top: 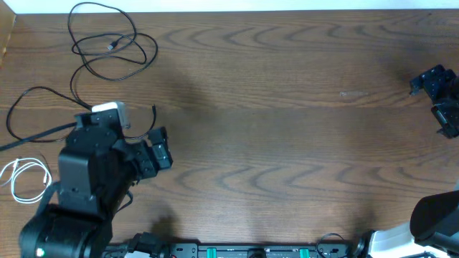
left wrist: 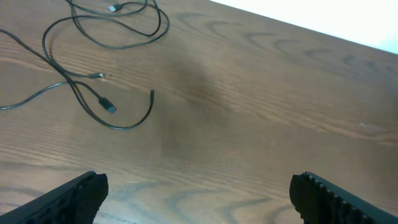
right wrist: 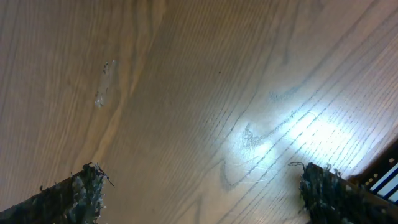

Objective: Untangle cables

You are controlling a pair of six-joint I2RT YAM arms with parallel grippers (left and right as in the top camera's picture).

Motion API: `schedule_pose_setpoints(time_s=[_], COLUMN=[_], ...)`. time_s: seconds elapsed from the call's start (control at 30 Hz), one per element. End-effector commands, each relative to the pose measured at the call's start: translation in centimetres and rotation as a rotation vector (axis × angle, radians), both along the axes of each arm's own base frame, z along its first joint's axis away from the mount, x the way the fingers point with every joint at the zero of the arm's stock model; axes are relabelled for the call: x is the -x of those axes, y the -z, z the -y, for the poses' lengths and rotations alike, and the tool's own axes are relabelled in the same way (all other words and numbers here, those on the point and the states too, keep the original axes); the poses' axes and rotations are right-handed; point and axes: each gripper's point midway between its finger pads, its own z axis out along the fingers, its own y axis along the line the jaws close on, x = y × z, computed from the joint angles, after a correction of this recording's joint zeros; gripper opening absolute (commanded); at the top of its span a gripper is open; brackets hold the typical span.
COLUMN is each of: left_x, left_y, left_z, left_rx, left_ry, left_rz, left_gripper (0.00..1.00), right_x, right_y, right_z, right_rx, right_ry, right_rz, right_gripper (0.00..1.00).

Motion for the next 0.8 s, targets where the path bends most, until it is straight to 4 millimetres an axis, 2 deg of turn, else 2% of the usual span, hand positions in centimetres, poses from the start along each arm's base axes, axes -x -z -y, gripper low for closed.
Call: schedule_pose_setpoints(time_s=[0.0,0.53,0.77], left_x=[0.2,0.2,3.4], left_y=[-0.6,-0.4,1.6], left_z=[-0.4,-0.4,-2.6], left_rx=[0.0,-0.021,-0.071], left_ry=[-0.018,-0.004,-0.063], left_rz=[0.019,0.009,-0.071], left_gripper=[0.98,0.98,0.99], right_x=[0.0,0.1,0.1], right_y=[0.0,0.0,0.0], right_z=[0.0,0.0,0.0], right_rx=[0.003,0.003,0.003], right_ry=[0.011,0.011,0.011], right_rz=[-0.001,-0.001,-0.001], right_gripper=[0.99,0.99,0.99])
